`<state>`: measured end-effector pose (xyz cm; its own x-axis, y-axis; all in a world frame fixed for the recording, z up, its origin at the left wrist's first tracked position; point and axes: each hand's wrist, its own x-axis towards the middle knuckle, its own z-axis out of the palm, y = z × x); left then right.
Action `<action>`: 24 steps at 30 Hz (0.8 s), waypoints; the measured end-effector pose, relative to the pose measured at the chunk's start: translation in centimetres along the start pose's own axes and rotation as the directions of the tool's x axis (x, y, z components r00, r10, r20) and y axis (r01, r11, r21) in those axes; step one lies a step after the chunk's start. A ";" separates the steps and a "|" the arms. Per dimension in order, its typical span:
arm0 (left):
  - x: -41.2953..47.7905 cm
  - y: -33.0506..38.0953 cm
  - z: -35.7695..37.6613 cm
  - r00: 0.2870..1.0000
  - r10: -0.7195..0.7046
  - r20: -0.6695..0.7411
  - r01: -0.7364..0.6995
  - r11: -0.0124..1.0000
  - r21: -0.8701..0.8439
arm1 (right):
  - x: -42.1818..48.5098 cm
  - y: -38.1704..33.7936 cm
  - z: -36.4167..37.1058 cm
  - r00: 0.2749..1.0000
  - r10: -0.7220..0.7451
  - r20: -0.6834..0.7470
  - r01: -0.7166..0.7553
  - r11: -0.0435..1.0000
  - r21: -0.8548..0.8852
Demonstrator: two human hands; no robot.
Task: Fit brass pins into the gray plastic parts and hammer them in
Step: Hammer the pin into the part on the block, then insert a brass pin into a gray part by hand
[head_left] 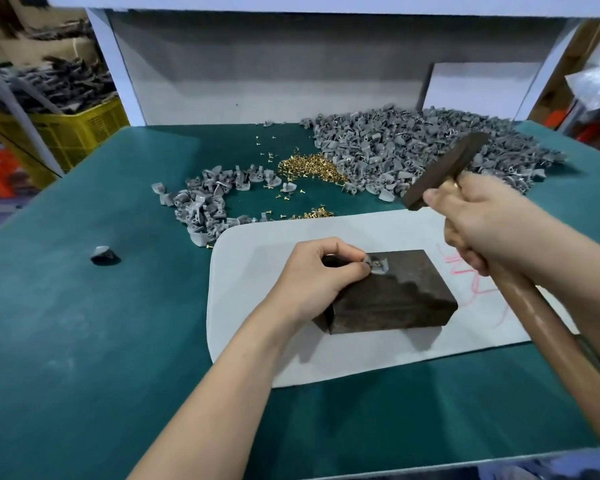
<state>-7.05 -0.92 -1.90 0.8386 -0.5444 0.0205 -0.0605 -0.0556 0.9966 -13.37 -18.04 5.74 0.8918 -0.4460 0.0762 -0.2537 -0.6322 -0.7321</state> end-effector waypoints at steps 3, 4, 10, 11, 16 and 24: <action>-0.2 0.0 0.2 1.000 0.015 -0.005 -0.015 1.000 0.027 | 2.1 2.2 0.7 0.994 0.097 -0.048 -0.104 0.978 -0.181; -0.3 -0.1 0.2 1.000 0.021 -0.004 -0.020 0.999 0.036 | 2.5 2.9 1.1 0.993 0.109 -0.047 -0.118 0.953 -0.279; 0.0 -0.3 0.0 0.999 0.041 0.001 -0.041 0.997 0.061 | 2.7 5.3 2.4 0.979 -0.176 -0.107 0.069 0.770 -0.634; 0.0 -0.4 0.0 0.999 0.040 0.002 -0.040 0.998 0.056 | 2.4 5.0 2.3 0.948 -0.300 -0.109 0.190 0.804 -0.563; 0.1 -0.4 0.0 0.998 0.065 0.015 -0.066 0.996 0.051 | -1.1 1.6 3.1 0.774 -0.618 0.138 0.632 0.743 -0.220; 0.0 -0.3 0.1 0.997 0.071 0.018 -0.072 0.996 0.053 | -1.9 1.7 3.4 0.794 -0.577 0.194 0.608 0.747 -0.267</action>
<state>-7.06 -0.97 -2.21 0.8224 -0.5617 0.0900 -0.1494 -0.0607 0.9869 -14.24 -16.09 2.07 0.9265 0.1335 0.3518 0.2529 -0.9132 -0.3196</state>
